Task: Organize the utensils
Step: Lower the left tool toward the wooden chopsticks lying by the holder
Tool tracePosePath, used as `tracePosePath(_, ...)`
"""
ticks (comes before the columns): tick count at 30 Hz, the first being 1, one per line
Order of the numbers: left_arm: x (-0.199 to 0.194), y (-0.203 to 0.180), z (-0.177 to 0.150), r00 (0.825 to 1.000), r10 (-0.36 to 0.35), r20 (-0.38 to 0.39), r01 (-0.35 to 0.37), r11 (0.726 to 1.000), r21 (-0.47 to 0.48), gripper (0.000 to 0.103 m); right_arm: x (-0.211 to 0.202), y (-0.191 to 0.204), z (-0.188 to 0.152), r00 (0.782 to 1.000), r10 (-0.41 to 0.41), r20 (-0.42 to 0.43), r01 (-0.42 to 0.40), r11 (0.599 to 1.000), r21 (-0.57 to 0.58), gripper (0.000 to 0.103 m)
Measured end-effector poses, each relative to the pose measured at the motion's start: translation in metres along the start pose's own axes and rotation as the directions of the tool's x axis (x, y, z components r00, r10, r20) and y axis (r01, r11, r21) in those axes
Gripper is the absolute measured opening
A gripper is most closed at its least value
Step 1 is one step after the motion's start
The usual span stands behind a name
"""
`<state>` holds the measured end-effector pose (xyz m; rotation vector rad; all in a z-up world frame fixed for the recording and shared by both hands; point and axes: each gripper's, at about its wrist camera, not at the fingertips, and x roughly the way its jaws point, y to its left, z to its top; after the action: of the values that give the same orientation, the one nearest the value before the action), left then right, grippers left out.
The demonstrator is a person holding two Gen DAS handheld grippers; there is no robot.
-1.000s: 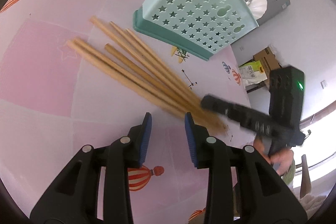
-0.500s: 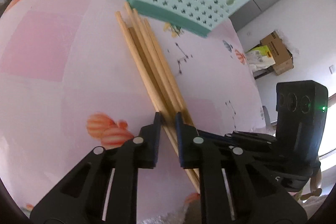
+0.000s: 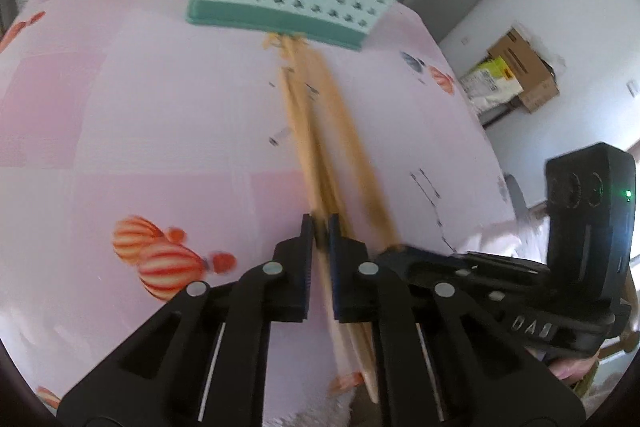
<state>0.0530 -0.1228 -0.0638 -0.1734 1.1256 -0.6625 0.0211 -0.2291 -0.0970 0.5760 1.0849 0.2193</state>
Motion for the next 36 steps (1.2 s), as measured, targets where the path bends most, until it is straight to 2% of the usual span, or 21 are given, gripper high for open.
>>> tracePosePath(5,-0.006,0.019,0.008,0.997,0.054,0.050,-0.052,0.998,-0.037,0.004,-0.012,-0.022,0.016,0.997,-0.058,0.053,0.055,0.998,0.041,0.007)
tracePosePath(9,-0.012,0.029,0.010,0.992,0.094,0.084,-0.090,0.995,-0.052,0.004,-0.011,-0.024,0.020,0.995,-0.072,0.064,0.069,0.996,0.050,0.007)
tracePosePath(14,-0.015,0.031,0.007,0.991,0.115,0.070,-0.112,0.993,-0.042,0.005,-0.014,-0.023,0.016,0.993,-0.104,0.062,0.102,0.994,0.036,0.008)
tracePosePath(16,-0.015,0.029,0.007,0.990,0.125,0.068,-0.123,0.992,-0.028,0.009,-0.023,-0.032,0.012,0.991,-0.117,0.067,0.115,0.993,0.032,0.008)
tracePosePath(18,-0.018,0.029,0.007,0.987,0.136,0.083,-0.136,0.991,-0.015,0.017,-0.031,-0.034,0.009,0.987,-0.140,0.076,0.139,0.990,0.024,0.008)
tracePosePath(22,-0.023,0.032,0.007,0.981,0.163,0.109,-0.165,0.986,0.004,0.018,-0.050,-0.023,-0.005,0.987,-0.124,0.100,0.129,0.990,-0.049,0.013)
tracePosePath(24,-0.024,0.035,0.007,0.980,0.166,0.110,-0.167,0.986,0.003,0.018,-0.058,-0.014,-0.018,0.995,-0.074,0.072,0.080,0.992,-0.092,0.016)
tracePosePath(25,-0.024,0.037,0.007,0.980,0.168,0.110,-0.169,0.986,0.004,0.018,-0.061,-0.011,-0.024,0.998,-0.037,0.046,0.042,0.994,-0.105,0.021)
tracePosePath(27,-0.022,0.038,0.007,0.980,0.170,0.108,-0.171,0.985,0.006,0.018,-0.056,-0.004,-0.038,0.997,0.055,-0.054,-0.060,0.993,-0.103,0.030)
tracePosePath(28,-0.023,0.040,0.007,0.980,0.168,0.111,-0.169,0.986,0.005,0.018,-0.047,-0.001,-0.048,0.989,0.077,-0.125,-0.089,0.992,-0.093,0.030)
tracePosePath(33,-0.022,0.040,0.007,0.978,0.170,0.122,-0.173,0.985,0.009,0.018,-0.013,0.004,-0.076,0.949,0.117,-0.294,-0.130,0.991,-0.025,0.030)
tracePosePath(35,-0.021,0.039,0.007,0.977,0.172,0.125,-0.175,0.985,0.014,0.018,0.002,0.003,-0.079,0.935,0.125,-0.331,-0.129,0.992,0.011,0.025)
tracePosePath(36,-0.021,0.039,0.007,0.977,0.173,0.126,-0.177,0.984,0.019,0.018,0.006,0.003,-0.079,0.932,0.136,-0.337,-0.137,0.990,0.021,0.012)
